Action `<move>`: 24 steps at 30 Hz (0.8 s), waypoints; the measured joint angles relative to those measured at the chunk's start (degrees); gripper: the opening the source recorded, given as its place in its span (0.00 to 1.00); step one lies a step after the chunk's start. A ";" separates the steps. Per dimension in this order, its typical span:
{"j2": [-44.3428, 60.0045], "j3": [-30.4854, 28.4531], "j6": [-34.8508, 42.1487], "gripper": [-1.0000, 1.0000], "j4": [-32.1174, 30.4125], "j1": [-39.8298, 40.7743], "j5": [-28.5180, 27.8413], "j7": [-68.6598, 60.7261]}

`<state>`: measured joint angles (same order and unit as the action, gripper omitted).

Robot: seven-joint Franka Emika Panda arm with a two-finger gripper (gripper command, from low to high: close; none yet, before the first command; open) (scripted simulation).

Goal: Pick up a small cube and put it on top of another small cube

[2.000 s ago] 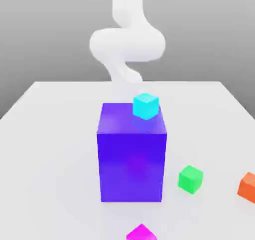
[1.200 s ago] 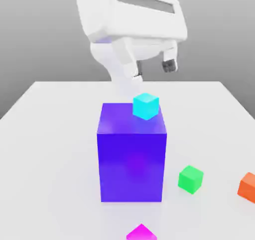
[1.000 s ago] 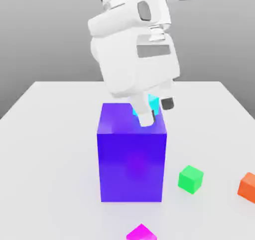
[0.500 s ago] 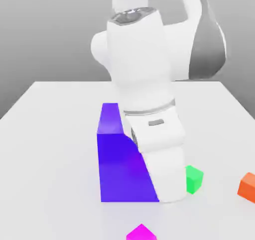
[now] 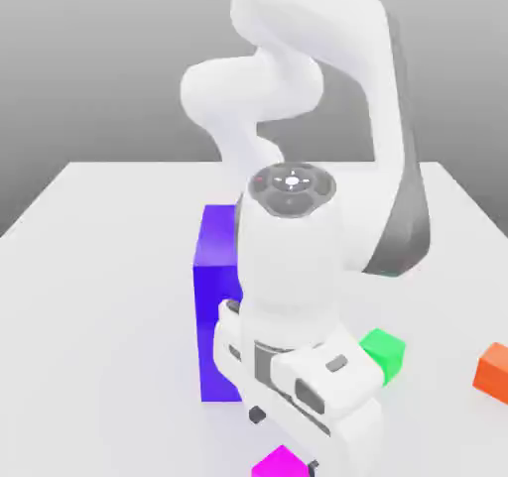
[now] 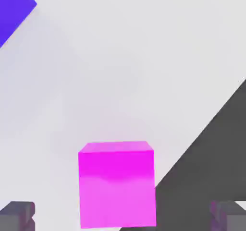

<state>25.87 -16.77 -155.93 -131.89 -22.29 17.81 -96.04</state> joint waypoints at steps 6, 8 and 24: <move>3.61 2.21 -2.63 0.00 0.86 1.79 1.90 -1.59; 4.35 2.65 -3.15 0.00 1.04 2.15 2.32 -1.93; -14.06 7.99 4.48 0.00 -10.89 -2.37 -7.44 -27.11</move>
<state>11.80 -8.78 -151.46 -142.78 -24.67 10.38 -123.15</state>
